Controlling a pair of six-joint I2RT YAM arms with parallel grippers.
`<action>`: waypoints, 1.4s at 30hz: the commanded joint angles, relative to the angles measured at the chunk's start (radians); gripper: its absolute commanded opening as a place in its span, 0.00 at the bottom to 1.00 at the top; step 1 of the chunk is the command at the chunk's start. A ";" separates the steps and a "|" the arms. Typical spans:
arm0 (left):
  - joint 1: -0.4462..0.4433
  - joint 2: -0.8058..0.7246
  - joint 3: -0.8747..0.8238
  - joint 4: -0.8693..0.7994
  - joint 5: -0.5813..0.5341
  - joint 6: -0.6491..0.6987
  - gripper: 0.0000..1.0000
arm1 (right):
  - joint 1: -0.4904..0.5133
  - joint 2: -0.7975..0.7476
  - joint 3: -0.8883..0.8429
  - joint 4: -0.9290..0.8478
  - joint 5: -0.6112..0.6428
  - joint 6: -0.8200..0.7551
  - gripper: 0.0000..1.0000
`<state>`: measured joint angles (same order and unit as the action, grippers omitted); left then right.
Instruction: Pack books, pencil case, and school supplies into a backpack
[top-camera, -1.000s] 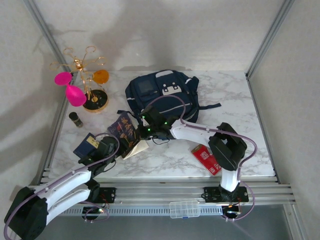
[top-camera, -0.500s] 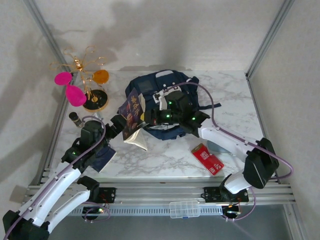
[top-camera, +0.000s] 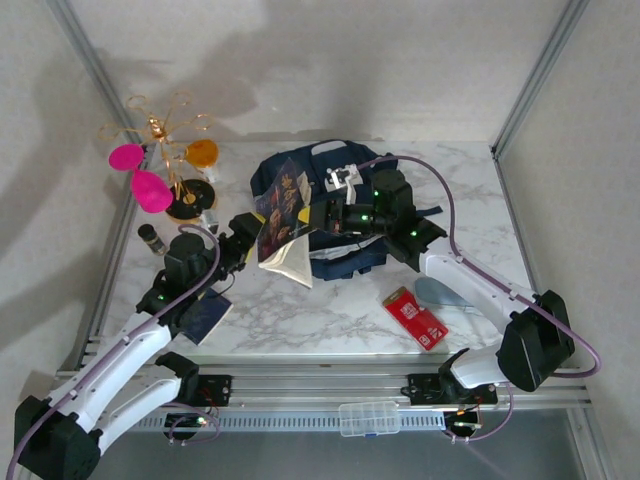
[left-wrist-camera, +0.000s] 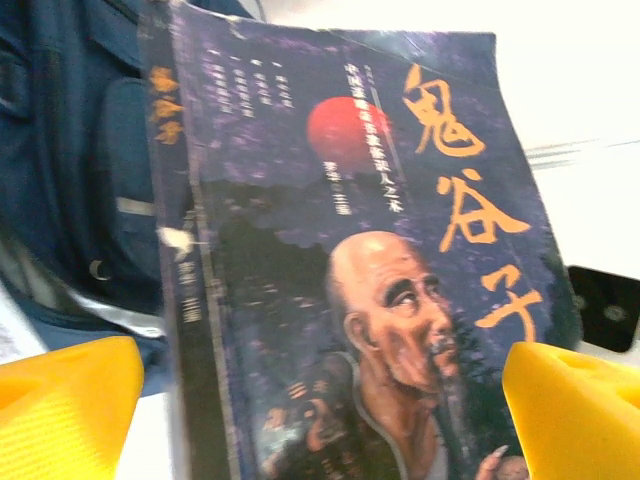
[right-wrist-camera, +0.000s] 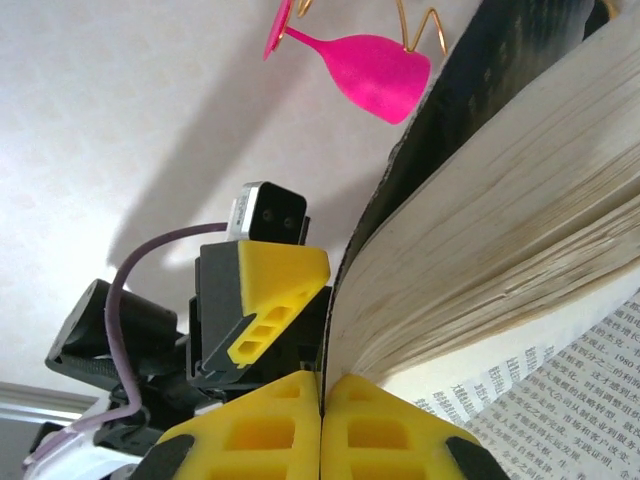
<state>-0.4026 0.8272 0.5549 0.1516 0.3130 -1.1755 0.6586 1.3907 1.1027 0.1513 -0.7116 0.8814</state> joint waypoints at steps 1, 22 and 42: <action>-0.015 0.013 -0.009 0.114 0.029 -0.080 0.90 | -0.004 -0.036 0.005 0.165 -0.074 0.023 0.00; -0.061 0.020 -0.015 0.284 0.030 -0.179 0.32 | -0.023 -0.012 -0.125 0.198 -0.108 -0.007 0.00; -0.064 0.068 0.068 0.275 0.003 -0.097 0.00 | -0.047 -0.108 -0.187 -0.101 0.091 -0.152 0.50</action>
<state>-0.4438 0.9009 0.5537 0.2935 0.2428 -1.3064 0.6121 1.3132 0.9379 0.1398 -0.6910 0.7895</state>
